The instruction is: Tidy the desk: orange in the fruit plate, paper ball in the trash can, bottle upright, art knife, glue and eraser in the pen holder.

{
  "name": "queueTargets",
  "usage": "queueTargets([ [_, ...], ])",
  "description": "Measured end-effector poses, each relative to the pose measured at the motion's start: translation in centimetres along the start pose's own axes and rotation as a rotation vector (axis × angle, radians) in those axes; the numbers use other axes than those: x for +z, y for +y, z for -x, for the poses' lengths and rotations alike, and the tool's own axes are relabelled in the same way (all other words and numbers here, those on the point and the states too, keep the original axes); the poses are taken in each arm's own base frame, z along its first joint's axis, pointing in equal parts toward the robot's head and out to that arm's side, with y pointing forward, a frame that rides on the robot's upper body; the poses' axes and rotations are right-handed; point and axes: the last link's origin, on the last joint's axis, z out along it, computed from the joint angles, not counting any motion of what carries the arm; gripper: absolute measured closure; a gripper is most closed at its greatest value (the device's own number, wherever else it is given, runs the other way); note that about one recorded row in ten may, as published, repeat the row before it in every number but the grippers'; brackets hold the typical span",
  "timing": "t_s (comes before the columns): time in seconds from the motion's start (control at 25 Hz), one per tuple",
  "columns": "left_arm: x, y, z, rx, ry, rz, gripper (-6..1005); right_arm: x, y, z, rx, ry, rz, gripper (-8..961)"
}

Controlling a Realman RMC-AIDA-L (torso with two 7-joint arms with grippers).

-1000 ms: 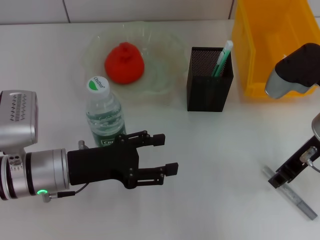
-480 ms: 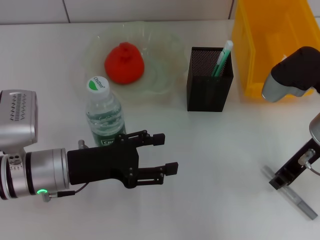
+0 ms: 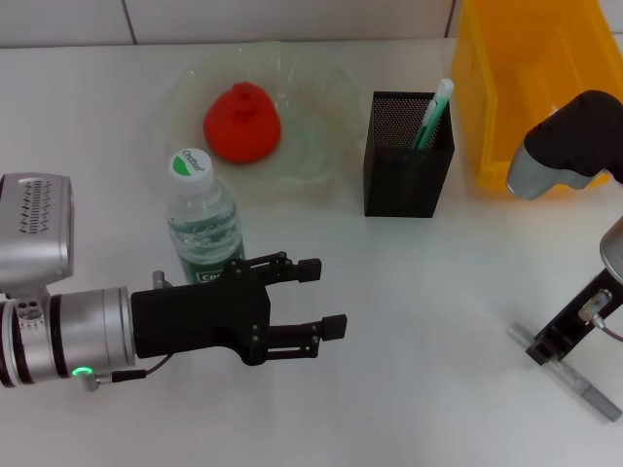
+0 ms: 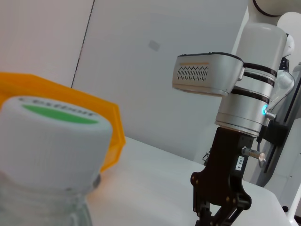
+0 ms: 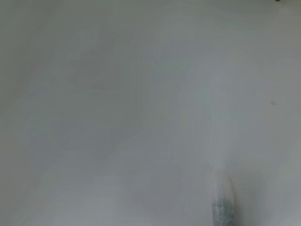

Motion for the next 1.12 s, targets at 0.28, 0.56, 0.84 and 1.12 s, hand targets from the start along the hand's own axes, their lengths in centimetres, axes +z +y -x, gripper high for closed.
queueTargets([
  [0.28,0.0,0.0,0.0,-0.002,0.0,0.0,197,-2.4,0.4,0.2,-0.009,-0.099,0.002,822],
  [0.56,-0.2,0.1,0.1,-0.005,0.001,-0.004,197,-9.3,-1.9,-1.2,0.003,-0.567,0.095,825],
  [0.84,0.0,0.0,-0.1,-0.004,0.01,-0.006,197,-9.2,-4.6,-1.4,-0.065,-1.097,0.249,827],
  [1.12,-0.1,-0.2,-0.4,-0.005,0.027,-0.011,197,-4.3,-5.9,1.0,-0.122,-1.476,0.264,834],
])
